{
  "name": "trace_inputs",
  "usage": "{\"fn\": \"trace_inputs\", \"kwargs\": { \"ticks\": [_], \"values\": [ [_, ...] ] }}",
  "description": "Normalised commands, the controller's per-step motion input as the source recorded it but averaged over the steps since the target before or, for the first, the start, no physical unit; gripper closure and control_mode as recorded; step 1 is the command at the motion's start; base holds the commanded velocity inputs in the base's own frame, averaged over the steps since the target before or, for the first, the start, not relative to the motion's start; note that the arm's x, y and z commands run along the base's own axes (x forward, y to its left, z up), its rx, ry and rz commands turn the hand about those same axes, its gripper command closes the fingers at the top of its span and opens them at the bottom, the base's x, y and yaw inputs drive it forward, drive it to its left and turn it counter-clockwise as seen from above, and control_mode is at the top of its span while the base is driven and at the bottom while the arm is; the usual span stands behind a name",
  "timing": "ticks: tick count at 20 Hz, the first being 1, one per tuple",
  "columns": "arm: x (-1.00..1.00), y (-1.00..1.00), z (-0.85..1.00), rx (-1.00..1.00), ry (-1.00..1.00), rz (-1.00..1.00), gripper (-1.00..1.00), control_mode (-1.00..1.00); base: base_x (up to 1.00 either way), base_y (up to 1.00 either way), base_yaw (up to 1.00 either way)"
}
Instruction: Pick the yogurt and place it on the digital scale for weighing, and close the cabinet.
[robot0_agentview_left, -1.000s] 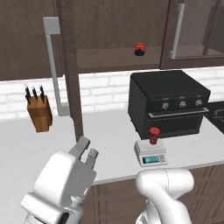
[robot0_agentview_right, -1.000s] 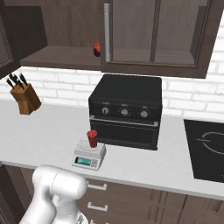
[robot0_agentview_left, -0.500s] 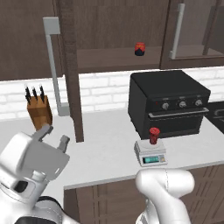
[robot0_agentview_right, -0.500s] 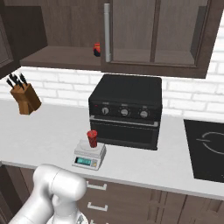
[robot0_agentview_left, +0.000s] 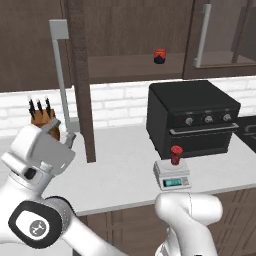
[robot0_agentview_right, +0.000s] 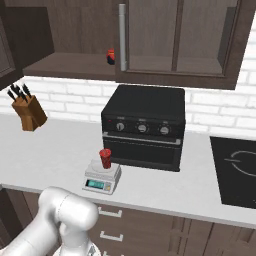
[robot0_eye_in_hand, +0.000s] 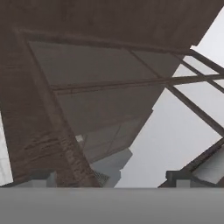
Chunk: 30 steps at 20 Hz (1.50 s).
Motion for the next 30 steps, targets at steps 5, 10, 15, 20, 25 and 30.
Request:
{"fn": "trace_inputs", "kwargs": {
  "ticks": [5, 10, 15, 20, 25, 30],
  "values": [
    [0.38, -0.55, 0.53, 0.06, -0.21, 0.03, -1.00, -1.00, 0.00, 0.00, 0.00],
    [0.33, -0.87, 0.58, 0.13, -0.16, 0.06, -1.00, -1.00, 0.00, 0.00, 0.00],
    [0.33, -1.00, 0.48, 0.17, -0.06, 0.11, -1.00, -1.00, 0.00, 0.00, 0.00],
    [0.43, -0.97, 0.29, 0.18, 0.01, 0.18, -1.00, -1.00, 0.00, 0.00, 0.00],
    [0.82, -0.98, 0.00, 0.22, 0.13, 0.34, -1.00, -1.00, 0.00, 0.00, 0.00],
    [0.87, -0.91, 0.00, 0.17, 0.15, 0.41, -1.00, -1.00, 0.00, 0.00, 0.00]
  ]
}}
